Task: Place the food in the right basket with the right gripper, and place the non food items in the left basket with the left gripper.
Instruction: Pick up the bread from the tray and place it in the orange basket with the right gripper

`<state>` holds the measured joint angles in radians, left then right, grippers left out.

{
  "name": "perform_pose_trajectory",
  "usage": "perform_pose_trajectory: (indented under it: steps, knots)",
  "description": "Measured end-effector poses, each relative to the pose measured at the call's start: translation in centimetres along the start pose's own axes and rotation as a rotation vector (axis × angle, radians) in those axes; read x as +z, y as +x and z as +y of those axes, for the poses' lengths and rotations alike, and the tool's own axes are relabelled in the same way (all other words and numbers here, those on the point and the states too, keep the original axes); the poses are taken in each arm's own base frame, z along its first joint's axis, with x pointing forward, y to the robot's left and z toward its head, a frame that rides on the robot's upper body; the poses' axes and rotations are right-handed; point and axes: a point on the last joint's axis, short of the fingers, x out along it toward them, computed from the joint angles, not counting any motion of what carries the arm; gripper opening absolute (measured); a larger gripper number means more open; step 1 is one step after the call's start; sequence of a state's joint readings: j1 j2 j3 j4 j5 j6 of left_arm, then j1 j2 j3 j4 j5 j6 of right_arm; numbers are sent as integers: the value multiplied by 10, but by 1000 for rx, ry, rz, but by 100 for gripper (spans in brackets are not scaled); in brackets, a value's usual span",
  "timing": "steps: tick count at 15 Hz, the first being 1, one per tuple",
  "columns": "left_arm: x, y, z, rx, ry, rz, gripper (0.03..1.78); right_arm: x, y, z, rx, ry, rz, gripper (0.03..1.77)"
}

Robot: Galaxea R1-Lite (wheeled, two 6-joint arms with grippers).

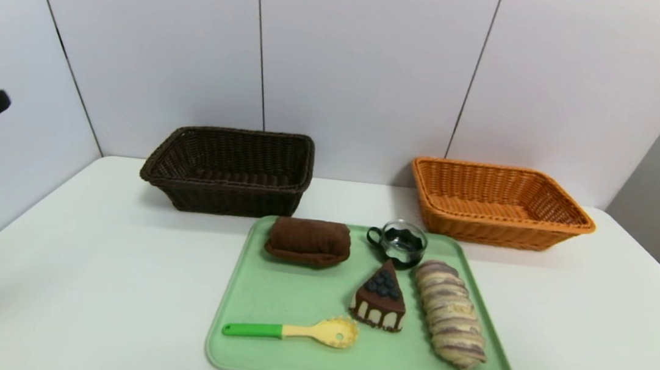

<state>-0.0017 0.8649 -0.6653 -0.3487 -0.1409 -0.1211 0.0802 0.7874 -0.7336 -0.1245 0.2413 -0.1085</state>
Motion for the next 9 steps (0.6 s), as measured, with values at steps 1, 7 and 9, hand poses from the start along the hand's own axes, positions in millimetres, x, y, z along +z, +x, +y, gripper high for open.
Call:
perform_pose_trajectory:
  steps: [1,7,9]
  knots:
    - [3,20,2,1,-3,16,169,9,20,-5,13,3,15,171]
    - [-21,107,17,7,65,221,169,10,140,-20,97,54,227,171]
    - [-36,121,20,10,61,327,169,-6,167,-14,132,97,383,171]
